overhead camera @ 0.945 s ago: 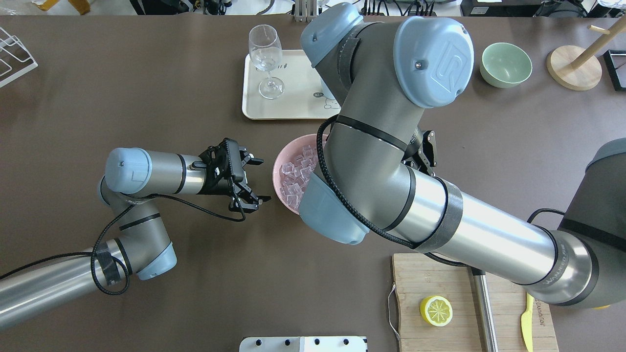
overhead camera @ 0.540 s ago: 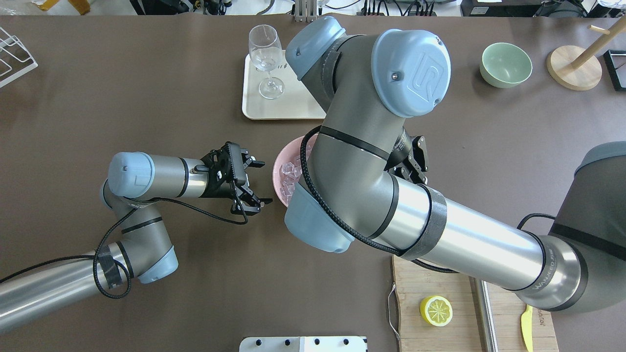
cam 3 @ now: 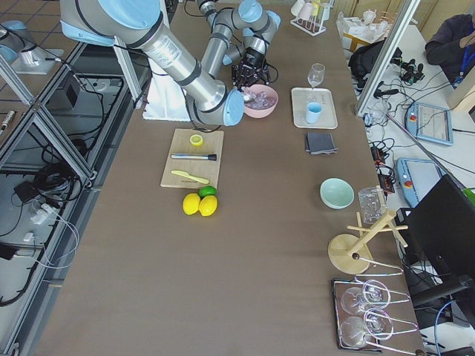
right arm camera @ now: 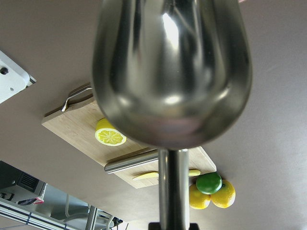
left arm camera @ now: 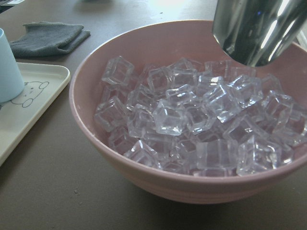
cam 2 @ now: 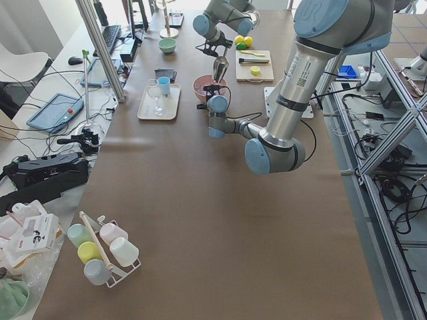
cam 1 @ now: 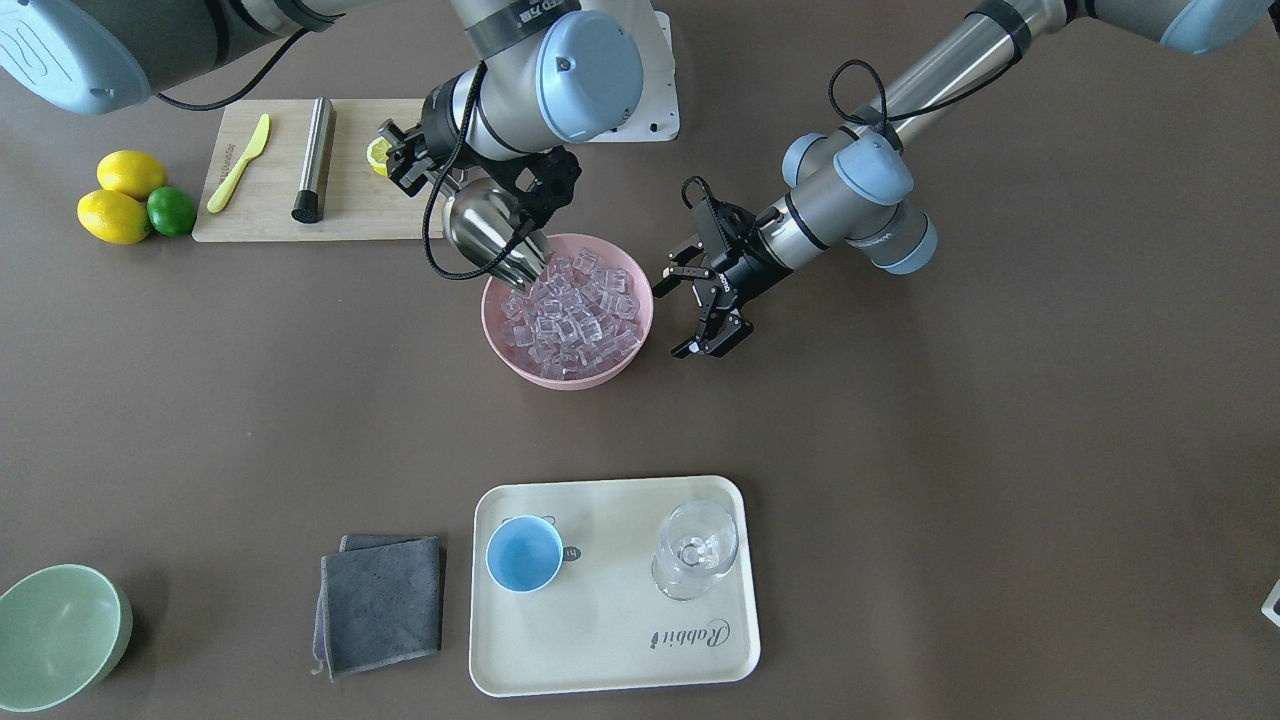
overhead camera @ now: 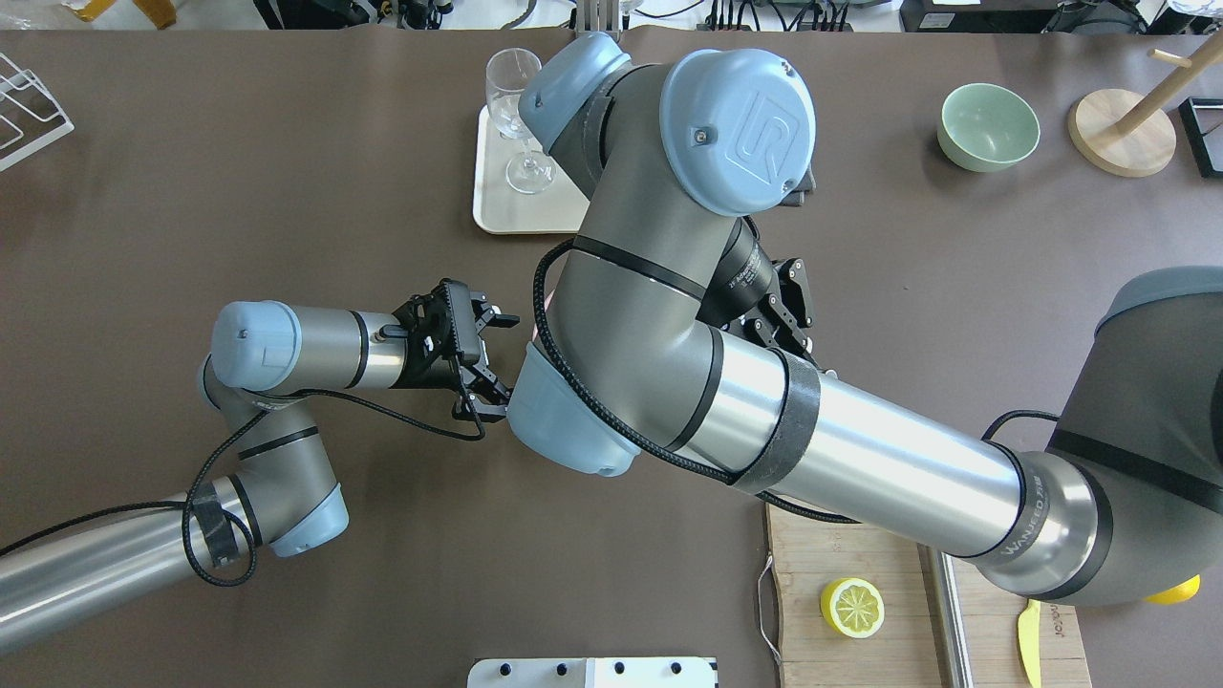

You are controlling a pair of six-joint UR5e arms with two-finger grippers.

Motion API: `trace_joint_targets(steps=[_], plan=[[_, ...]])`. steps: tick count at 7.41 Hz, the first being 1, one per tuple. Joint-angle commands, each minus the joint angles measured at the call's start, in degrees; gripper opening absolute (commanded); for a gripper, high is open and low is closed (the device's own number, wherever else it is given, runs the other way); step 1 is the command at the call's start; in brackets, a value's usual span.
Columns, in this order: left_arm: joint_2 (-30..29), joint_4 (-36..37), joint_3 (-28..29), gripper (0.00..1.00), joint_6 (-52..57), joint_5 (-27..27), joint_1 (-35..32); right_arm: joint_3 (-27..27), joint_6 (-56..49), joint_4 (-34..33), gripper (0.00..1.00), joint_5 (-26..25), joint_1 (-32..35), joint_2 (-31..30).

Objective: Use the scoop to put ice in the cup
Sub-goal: 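Lower the scoop into the pink bowl of ice with the right gripper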

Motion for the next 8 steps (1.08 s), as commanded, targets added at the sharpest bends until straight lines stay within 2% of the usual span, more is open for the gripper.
trace_joint_targets(steps=[1,8], plan=[[0.1,-0.6,0.0,0.99,0.0,0.4,0.1,-2.8,0.0,0.6,0.00,-0.3,-0.1,0.6],[0.1,-1.0,0.0,0.99,0.0,0.3,0.0,-6.4,0.5,3.0,0.00,-1.2,-2.4,0.7]])
